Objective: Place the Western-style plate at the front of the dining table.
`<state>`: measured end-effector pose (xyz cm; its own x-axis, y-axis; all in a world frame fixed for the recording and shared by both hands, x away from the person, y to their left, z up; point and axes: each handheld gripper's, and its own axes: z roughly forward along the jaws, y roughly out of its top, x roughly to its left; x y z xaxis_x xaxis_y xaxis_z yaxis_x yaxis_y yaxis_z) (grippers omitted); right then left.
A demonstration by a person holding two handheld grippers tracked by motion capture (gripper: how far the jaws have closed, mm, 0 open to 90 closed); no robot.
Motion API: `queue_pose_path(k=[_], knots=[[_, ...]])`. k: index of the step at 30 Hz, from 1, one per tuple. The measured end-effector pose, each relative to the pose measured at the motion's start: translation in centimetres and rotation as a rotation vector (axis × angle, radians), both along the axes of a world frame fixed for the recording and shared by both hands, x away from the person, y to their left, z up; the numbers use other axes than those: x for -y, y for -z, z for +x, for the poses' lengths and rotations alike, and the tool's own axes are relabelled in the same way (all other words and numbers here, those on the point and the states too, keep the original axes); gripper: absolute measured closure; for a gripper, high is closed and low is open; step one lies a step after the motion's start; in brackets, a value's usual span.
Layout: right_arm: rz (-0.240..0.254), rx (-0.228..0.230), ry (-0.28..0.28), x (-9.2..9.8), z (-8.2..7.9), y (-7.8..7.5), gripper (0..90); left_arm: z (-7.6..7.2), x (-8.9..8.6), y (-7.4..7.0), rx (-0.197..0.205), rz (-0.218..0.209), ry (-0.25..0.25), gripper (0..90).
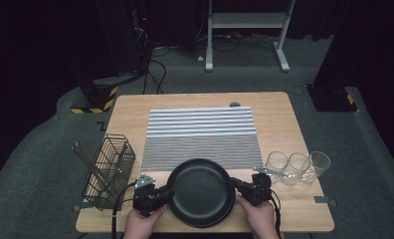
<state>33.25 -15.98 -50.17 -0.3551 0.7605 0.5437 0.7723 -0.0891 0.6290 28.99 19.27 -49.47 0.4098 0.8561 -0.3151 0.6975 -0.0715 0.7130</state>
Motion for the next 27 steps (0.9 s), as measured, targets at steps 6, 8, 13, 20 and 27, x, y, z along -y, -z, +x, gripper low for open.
queue_pose_path(k=[6, 8, 13, 20, 27], knots=[[-0.005, 0.003, 0.005, -0.2, 0.2, -0.2, 84.7, 0.1, -0.1, -0.1, 0.009, -0.004, -0.004, 68.5], [-0.006, 0.005, 0.006, -0.2, 0.4, -0.3, 84.7, 0.2, -0.1, -0.3, 0.015, -0.007, -0.007, 69.0], [-0.009, 0.009, 0.014, -0.3, 0.7, -0.4, 84.8, 0.7, -0.1, -0.4, 0.031, 0.001, -0.007, 69.6], [-0.002, 0.004, 0.031, -0.3, 1.3, -0.3, 84.8, 1.6, 0.0, -0.4, 0.043, -0.003, -0.002, 69.5], [-0.017, 0.015, 0.043, -0.3, 1.9, -0.6, 84.9, 2.7, 0.1, -0.2, 0.057, -0.008, 0.004, 69.5]])
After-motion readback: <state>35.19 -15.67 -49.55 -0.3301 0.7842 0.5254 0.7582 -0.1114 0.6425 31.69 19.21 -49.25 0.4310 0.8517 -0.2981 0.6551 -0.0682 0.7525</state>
